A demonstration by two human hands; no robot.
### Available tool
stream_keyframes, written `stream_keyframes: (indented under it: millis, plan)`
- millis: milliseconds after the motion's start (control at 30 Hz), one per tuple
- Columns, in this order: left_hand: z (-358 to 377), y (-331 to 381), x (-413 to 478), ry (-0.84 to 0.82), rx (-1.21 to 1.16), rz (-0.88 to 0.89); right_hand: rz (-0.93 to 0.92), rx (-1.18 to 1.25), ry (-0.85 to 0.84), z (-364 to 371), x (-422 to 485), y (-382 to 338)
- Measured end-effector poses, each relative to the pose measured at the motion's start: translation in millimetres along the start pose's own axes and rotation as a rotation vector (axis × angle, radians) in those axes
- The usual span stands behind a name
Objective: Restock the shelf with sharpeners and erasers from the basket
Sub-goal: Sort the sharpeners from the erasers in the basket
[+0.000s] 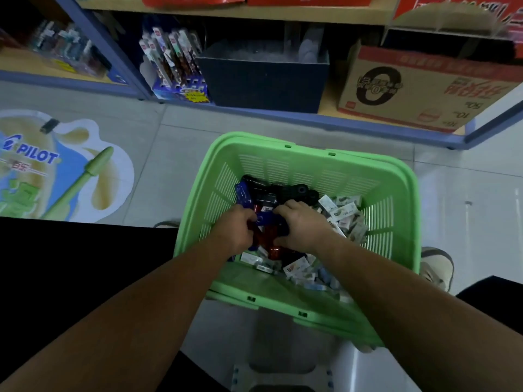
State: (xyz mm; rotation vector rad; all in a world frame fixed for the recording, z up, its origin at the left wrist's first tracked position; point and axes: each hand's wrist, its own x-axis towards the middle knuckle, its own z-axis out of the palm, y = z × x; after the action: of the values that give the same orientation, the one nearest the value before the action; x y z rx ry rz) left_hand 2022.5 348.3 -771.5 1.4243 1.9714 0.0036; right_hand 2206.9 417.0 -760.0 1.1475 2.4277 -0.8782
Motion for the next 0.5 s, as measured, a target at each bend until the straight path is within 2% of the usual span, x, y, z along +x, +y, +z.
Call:
stream_keyframes:
  millis: [133, 200, 367, 433, 500]
  plan:
    - [-3, 0, 3, 0.183, -0.088, -0.010, -0.064, -0.229, -0.011, 14, 6, 15]
    - [-4, 5, 6, 0.208, -0.115, -0.026, -0.072, -0.274, -0.009, 20, 7, 14]
    - [3, 4, 14, 0.101, -0.099, -0.098, -0.063, -0.263, -0.027, 35, 14, 12]
    - [-1, 2, 14, 0.063, -0.125, -0.103, -0.087, -0.257, -0.001, 36, 14, 16]
    - [-10, 4, 13, -0.033, -0.054, -0.095, -0.129, -0.316, 0.042, 40, 11, 18]
